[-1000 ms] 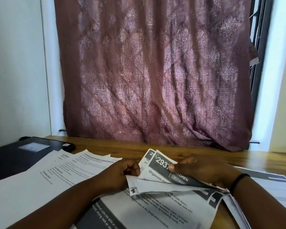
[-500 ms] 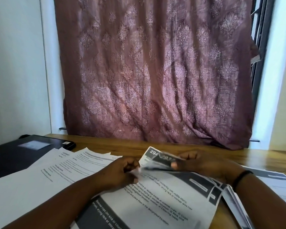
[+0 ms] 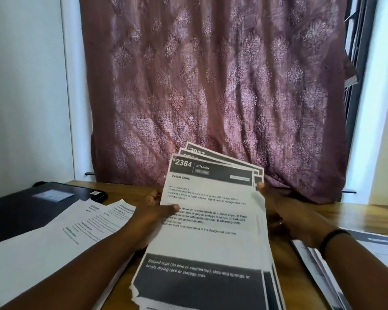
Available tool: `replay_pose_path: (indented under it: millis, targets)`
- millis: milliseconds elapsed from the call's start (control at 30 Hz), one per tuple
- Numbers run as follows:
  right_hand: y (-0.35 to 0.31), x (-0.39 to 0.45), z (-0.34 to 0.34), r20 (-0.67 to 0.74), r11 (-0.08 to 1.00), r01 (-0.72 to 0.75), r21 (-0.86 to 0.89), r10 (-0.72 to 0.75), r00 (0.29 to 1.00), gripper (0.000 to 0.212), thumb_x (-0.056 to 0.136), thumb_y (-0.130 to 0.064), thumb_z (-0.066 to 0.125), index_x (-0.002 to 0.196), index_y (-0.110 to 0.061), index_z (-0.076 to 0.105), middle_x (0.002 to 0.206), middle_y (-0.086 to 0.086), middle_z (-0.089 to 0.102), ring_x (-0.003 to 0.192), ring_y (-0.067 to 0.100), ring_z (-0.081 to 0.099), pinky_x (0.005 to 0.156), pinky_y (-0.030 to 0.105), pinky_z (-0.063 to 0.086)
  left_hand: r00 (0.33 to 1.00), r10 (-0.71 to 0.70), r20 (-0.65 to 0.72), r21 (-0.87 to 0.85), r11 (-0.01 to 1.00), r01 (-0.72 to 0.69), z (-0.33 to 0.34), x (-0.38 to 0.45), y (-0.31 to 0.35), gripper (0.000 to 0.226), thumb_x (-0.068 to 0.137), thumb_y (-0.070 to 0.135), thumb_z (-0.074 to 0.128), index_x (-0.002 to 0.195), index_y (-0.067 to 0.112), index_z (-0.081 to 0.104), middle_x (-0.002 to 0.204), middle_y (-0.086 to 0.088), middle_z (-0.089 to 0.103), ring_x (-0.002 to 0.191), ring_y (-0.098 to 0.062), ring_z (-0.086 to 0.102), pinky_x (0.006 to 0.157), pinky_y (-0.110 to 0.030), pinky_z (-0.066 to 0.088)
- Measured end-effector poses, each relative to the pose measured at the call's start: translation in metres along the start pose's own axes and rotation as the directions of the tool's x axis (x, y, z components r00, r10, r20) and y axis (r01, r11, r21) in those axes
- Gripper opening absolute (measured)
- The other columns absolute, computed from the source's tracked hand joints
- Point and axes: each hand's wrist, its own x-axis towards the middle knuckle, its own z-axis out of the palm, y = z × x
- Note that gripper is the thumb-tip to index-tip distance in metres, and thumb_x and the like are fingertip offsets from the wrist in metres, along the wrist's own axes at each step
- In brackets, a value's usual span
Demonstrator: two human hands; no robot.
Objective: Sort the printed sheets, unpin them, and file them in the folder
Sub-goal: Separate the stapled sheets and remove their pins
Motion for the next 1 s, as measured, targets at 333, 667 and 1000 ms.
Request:
replay_pose_path:
  millis: [333,667,1000]
  targets:
    - [-0.002,0.008,0.030,-0.124,0.988,0.100,0.120,-0.085,0.989,0.020,0.087,-0.009,0.067,0.106,-0.006,0.069,0.097,0.007,0.075,0.083,0.015,0.073,0.081,0.031,0.057,0.912,-0.398,0.104,0.106,0.916,0.388,0.012,-0.017,0.016,0.032,0.087,0.001,0.061,0.119,-0.001,0.060,0.113,-0.024,0.067,0.104,-0.041,0.065,0.095,-0.055,0.048]
    - [-0.054,-0.043,0.039,-0.560,0.641,0.767,0.023,-0.628,0.541,0.014,0.087,-0.026,0.058,0.100,-0.030,0.061,0.095,-0.024,0.071,0.092,0.000,0.068,0.071,0.017,0.056,0.981,0.155,0.114,0.216,0.960,-0.177,0.073,-0.039,0.082,0.033,0.072,0.013,0.072,0.104,0.015,0.067,0.102,-0.007,0.074,0.094,-0.027,0.071,0.087,-0.043,0.054]
    - [-0.033,-0.024,0.020,-0.404,0.765,0.624,0.161,-0.526,0.748,0.078,0.063,-0.065,0.076,0.122,-0.018,0.057,0.109,-0.004,0.072,0.100,0.013,0.069,0.076,0.025,0.057,0.980,0.194,0.043,0.235,0.952,-0.198,0.076,-0.026,0.060,0.030,0.084,0.011,0.066,0.115,0.012,0.063,0.098,-0.005,0.075,0.081,-0.018,0.073,0.059,-0.022,0.056]
